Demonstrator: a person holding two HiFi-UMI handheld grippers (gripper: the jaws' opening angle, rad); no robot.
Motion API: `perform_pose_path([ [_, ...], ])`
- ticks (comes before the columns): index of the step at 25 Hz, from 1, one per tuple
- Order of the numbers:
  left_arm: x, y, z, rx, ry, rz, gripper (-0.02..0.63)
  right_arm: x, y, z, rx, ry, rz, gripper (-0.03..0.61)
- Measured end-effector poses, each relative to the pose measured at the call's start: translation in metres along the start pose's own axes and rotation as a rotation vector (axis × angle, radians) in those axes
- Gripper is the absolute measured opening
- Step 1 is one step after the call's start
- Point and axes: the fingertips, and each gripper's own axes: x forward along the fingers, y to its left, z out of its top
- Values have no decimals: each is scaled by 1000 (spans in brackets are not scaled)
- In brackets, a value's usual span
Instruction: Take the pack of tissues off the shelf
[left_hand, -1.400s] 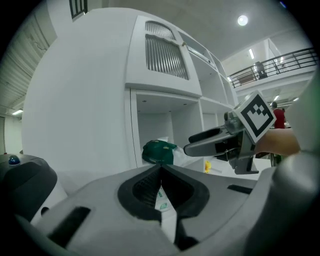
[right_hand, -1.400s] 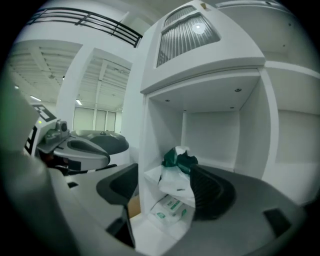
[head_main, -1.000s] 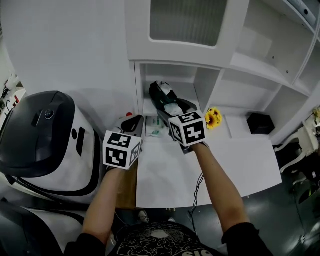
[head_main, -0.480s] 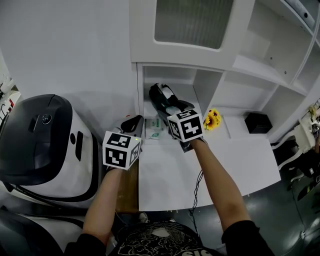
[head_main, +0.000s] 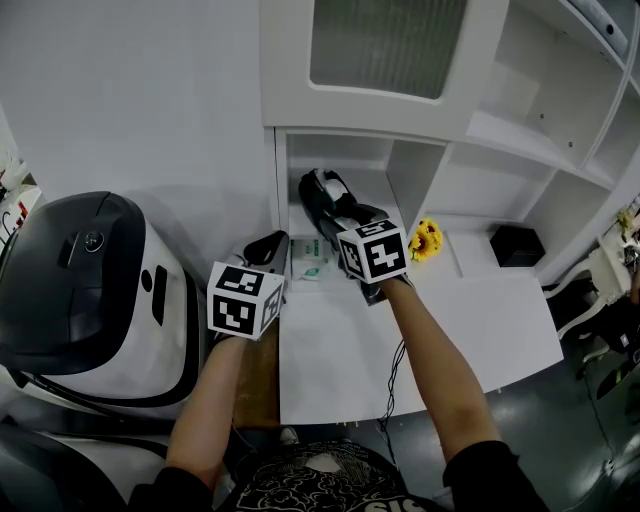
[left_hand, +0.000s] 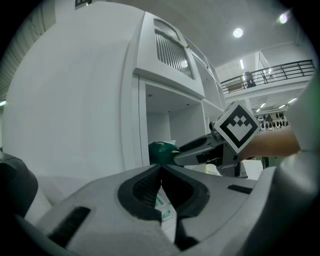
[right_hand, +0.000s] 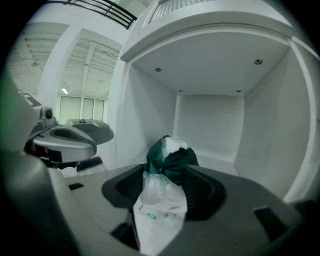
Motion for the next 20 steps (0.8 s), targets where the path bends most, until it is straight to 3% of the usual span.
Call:
perform_pose_path([
  [13, -2, 3, -2, -5, 1, 7, 9, 3, 3, -2, -21, 22, 16, 152],
  [20, -4, 1, 0, -1, 0, -1, 9, 1, 8, 0, -13, 8, 29, 35],
])
